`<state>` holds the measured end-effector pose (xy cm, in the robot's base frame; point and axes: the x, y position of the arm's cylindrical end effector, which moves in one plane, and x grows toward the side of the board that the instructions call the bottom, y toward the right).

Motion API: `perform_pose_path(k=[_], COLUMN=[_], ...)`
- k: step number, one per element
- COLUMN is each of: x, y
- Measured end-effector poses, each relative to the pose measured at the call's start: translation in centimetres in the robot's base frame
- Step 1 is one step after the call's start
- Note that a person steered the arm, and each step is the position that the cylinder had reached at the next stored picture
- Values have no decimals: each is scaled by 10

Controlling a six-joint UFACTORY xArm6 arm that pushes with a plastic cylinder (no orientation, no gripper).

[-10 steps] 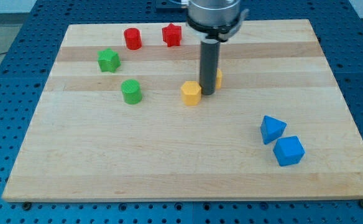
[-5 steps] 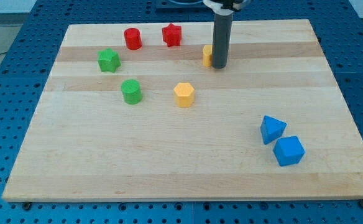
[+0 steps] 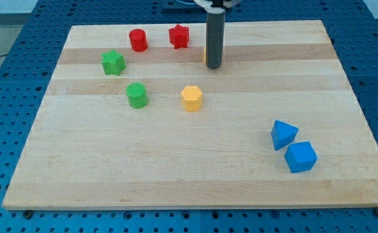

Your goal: Move the yellow heart above to the yellow hexagon

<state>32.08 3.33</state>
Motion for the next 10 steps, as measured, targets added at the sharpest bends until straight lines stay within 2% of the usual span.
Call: perform_pose_path(k=[1,2,3,7,8,9,10], x=[-4,9,-12,-67,-46,-26,-90], y=[0,-29,-35,54,66,118,162])
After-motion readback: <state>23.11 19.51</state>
